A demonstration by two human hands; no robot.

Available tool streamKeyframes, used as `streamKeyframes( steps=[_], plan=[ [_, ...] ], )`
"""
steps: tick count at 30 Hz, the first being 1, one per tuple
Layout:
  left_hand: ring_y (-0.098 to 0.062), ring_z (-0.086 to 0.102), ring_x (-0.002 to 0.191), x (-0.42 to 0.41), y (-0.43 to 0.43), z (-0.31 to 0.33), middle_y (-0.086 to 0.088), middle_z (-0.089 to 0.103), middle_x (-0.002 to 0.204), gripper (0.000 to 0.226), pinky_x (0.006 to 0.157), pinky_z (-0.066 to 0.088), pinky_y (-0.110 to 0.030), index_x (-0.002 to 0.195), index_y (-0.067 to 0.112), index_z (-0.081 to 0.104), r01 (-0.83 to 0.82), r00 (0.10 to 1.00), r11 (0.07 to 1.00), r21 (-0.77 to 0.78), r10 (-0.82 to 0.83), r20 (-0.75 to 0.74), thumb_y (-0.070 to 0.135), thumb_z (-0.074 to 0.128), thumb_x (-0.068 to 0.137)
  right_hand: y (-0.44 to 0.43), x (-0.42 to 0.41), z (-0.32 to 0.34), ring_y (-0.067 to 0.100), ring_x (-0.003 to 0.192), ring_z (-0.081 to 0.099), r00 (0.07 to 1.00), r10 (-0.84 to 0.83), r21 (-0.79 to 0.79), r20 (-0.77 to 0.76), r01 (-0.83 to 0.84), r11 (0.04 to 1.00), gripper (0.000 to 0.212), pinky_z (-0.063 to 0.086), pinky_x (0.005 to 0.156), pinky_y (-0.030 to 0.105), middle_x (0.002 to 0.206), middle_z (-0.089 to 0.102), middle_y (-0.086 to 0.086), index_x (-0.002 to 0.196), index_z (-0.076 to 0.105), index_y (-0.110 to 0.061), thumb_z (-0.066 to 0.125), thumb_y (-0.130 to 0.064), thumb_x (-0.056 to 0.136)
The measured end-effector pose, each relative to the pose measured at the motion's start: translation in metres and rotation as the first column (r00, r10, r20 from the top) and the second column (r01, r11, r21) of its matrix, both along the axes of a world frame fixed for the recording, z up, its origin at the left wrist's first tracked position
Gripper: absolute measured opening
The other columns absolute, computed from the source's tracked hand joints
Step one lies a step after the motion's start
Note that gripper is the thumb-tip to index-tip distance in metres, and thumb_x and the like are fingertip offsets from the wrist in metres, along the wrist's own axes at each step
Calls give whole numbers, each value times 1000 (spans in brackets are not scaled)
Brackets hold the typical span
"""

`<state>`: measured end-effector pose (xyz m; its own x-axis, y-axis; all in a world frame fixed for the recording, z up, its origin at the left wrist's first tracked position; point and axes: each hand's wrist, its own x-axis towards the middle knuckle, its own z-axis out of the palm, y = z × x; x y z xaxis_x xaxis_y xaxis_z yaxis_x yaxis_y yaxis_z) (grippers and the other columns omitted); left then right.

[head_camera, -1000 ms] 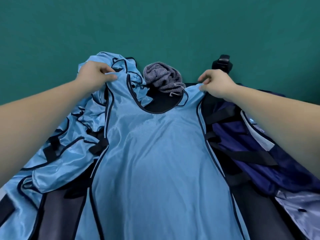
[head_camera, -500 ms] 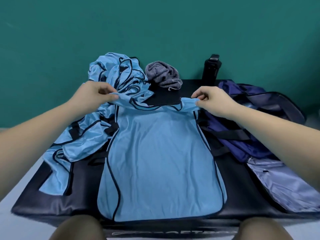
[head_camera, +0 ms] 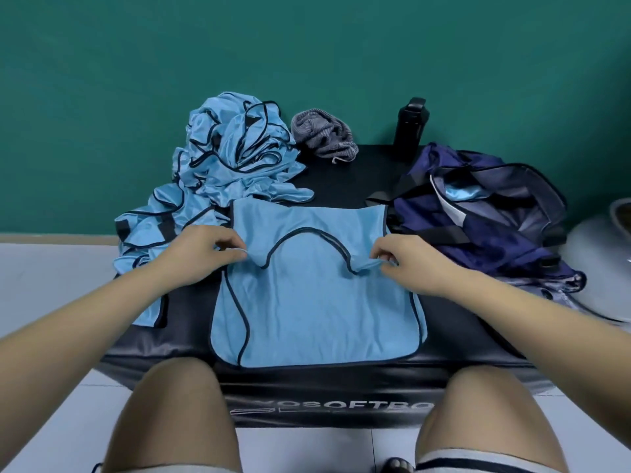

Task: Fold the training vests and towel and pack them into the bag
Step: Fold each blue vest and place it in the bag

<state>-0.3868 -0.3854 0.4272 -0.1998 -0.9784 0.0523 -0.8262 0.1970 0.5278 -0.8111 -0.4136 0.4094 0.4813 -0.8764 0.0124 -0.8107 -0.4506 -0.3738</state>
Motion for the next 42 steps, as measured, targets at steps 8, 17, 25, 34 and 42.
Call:
streamKeyframes(
  steps=[8,17,25,34,42],
  plan=[
    [-9,58,101,3,29,-28,12,57,118,45,90,46,-27,122,41,65,-75,996,997,-33,76,40,36,90,84,12,13,-34,25,99,63,982,-88,-28,-165,84,996,23,51,90,43,108,64,-2,112,65,-23,60,-16,91],
    [-9,57,69,-37,90,-56,6,58,72,30,65,51,-36,74,30,58,-162,984,987,-17,162,74,42,82,85,29,27,-75,32,88,55,959,-267,-251,-95,236,939,14,46,77,44,95,57,4,104,62,-15,60,-13,90],
    [-16,58,66,-46,95,-63,-1,65,79,24,61,48,-33,75,14,58,-327,891,944,54,289,350,35,66,82,31,29,-82,31,90,51,949,-297,-292,-108,255,922,12,47,79,47,97,55,4,105,58,-15,60,-20,94],
    [-22,64,78,-12,100,-51,-2,69,82,21,69,57,-36,82,15,65,-488,826,855,177,386,412,36,67,83,30,30,-86,30,89,50,945,-317,-326,-77,276,904,10,42,79,45,92,52,2,101,58,-16,62,-19,92],
    [-16,57,77,-13,97,-53,9,51,90,18,67,55,-41,93,27,54,-226,951,969,-103,243,192,20,70,86,30,31,-84,28,90,50,944,-321,-314,-81,282,907,10,41,80,43,93,52,0,102,56,-17,60,-21,94]
  ],
)
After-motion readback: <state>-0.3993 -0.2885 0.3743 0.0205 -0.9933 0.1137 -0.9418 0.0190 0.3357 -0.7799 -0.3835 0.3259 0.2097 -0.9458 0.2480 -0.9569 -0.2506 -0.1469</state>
